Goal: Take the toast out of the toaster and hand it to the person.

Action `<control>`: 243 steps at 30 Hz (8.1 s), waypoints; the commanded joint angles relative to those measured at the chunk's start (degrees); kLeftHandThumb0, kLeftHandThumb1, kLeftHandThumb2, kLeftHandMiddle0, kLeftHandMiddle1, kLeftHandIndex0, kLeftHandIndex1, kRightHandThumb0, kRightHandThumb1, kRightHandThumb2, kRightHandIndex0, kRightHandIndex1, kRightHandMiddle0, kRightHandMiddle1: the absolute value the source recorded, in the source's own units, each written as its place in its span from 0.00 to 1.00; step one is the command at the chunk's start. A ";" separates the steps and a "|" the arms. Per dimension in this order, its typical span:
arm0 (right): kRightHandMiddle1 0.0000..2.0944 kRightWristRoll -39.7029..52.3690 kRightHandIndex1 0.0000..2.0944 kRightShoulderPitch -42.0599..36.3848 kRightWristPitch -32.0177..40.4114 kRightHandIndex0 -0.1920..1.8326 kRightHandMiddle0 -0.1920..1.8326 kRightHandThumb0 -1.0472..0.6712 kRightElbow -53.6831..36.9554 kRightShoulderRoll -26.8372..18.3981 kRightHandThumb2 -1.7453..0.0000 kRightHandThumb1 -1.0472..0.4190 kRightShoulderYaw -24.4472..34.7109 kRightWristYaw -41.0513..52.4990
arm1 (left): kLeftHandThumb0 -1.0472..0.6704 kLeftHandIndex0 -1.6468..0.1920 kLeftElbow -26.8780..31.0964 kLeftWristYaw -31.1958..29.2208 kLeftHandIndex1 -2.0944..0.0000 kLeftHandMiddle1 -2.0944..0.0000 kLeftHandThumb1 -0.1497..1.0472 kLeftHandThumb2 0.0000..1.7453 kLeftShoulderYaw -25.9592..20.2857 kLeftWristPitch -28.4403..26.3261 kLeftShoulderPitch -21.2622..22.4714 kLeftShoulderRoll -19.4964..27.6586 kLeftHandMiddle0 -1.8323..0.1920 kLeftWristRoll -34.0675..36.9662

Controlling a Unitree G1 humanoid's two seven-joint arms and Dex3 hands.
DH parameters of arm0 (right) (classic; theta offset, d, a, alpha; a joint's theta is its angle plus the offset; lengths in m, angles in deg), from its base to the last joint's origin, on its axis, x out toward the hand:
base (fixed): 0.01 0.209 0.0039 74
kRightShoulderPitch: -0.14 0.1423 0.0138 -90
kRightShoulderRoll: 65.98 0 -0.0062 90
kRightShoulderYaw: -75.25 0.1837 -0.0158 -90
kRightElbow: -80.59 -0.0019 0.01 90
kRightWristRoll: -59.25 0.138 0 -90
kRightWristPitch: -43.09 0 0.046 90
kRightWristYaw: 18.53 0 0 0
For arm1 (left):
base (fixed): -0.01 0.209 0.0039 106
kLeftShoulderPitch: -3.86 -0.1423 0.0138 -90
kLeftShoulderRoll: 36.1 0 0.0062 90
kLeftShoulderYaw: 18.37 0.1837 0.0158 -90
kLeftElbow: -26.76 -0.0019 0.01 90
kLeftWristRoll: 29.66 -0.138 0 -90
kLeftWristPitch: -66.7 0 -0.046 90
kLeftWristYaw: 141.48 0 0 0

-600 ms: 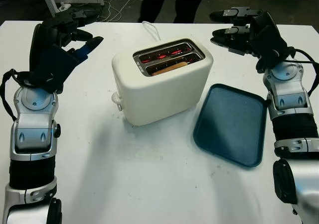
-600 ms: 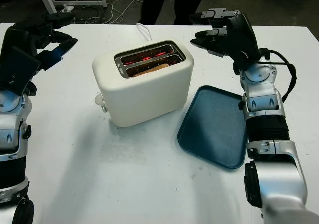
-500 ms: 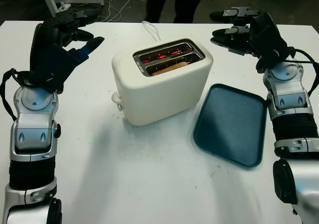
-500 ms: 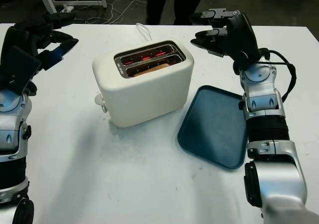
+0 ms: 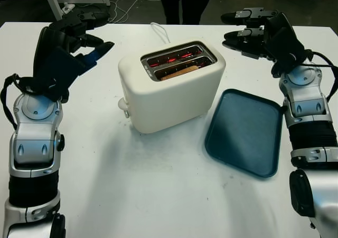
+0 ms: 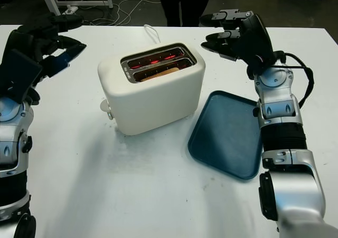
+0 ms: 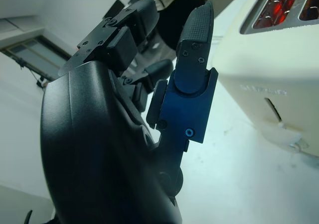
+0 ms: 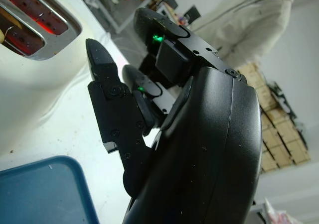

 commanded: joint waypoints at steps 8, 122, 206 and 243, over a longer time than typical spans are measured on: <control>0.01 1.90 0.05 -2.78 1.73 0.53 0.52 0.46 -4.34 0.69 0.99 0.15 2.41 -1.18 | 0.31 0.61 1.36 0.03 0.81 0.52 0.89 0.04 -0.46 -0.45 -1.32 0.02 0.73 0.09; 0.00 5.09 0.01 -11.55 11.74 0.47 0.45 0.42 -18.39 1.26 1.00 0.11 3.74 0.01 | 0.31 0.68 6.22 2.87 0.72 0.56 0.89 0.06 -0.92 -2.72 -4.91 -1.33 0.73 -0.86; 0.00 3.30 0.02 -9.93 13.42 0.50 0.48 0.42 -19.13 1.09 1.00 0.13 1.99 -0.35 | 0.33 0.67 3.28 1.47 0.72 0.55 0.89 0.06 -1.03 1.05 -4.22 -0.74 0.72 -0.16; 0.00 2.92 0.02 -10.05 13.82 0.50 0.48 0.41 -19.08 1.30 1.00 0.13 2.27 -0.15 | 0.32 0.68 4.00 1.53 0.71 0.54 0.89 0.05 -1.36 0.66 -4.79 -1.06 0.73 -0.33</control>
